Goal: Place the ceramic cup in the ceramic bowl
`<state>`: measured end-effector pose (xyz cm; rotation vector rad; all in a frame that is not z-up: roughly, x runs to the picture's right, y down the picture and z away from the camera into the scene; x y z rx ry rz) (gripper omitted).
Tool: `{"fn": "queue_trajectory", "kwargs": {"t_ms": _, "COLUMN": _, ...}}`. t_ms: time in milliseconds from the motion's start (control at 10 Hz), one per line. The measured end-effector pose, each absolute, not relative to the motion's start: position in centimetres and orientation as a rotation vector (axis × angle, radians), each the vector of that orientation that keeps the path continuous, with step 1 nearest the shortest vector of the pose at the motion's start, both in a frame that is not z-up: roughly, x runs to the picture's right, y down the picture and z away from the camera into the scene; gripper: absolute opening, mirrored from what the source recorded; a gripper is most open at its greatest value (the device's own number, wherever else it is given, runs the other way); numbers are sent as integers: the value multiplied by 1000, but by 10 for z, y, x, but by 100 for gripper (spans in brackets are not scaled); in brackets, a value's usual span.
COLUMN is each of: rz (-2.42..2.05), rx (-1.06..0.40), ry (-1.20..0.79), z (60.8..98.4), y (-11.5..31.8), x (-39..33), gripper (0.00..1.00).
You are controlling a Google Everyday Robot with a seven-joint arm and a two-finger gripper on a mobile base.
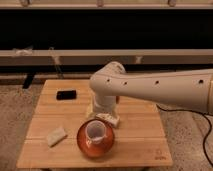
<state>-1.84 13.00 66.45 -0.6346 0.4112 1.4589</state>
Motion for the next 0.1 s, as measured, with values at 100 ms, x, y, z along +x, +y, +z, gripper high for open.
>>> {"fn": "queue_trajectory", "kwargs": {"t_ms": 100, "rz": 1460, "rx": -634, "ry": 412, "z": 665, "y": 130, "x": -17, "gripper": 80}}
